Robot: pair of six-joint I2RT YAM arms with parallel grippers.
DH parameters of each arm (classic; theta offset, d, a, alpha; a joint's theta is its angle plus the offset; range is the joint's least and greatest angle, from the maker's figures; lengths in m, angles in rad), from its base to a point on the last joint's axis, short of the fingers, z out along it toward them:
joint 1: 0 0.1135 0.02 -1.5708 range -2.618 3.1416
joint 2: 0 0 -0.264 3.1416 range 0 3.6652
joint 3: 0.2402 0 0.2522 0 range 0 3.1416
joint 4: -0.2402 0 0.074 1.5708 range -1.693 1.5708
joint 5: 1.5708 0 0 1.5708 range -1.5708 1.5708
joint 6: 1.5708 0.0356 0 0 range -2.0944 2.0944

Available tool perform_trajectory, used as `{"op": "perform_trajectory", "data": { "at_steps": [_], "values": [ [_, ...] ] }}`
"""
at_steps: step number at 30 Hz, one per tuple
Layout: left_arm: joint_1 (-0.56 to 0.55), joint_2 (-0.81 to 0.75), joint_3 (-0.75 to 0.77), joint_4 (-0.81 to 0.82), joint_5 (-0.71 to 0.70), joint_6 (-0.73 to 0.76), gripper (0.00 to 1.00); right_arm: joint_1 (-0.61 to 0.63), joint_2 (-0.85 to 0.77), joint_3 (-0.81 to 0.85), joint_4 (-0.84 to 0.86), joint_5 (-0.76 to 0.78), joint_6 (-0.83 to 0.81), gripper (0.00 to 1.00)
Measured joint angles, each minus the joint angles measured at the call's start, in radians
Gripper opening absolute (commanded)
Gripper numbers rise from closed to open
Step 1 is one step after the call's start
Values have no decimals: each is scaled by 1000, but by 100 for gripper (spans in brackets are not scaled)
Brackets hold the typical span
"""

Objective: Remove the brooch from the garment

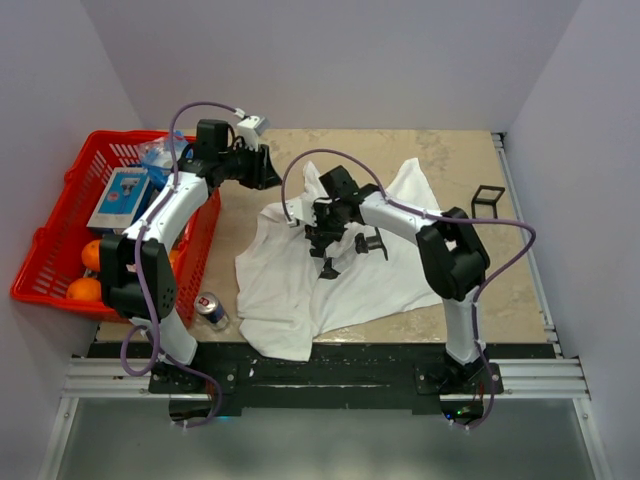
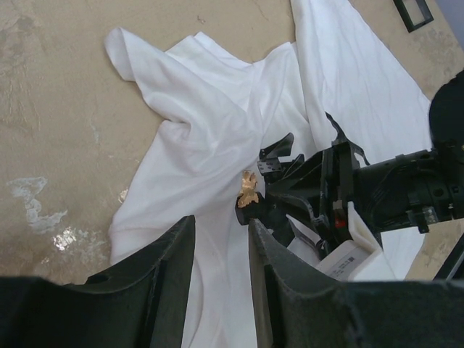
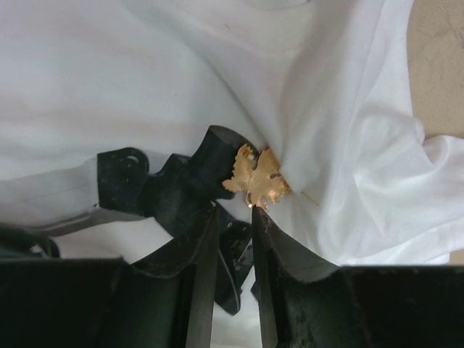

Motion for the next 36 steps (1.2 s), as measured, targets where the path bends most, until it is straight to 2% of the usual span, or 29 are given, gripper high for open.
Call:
{"op": "perform_trajectory", "data": {
  "at_steps": [5,13,23,27,36],
  "values": [
    [0,0,0,0,0,3,41,2,93,77,0,0,4,32],
    [0,1,0,-1,-7,6,41,2,113,114,-55,-1,-8,39],
    [0,21,0,-3,-7,6,42,2,149,146,-68,0,-26,41],
    [0,23,0,-3,-7,6,42,2,175,180,-74,0,-24,40],
    [0,23,0,-3,-7,6,42,3,196,216,-81,0,13,25]
  ]
}}
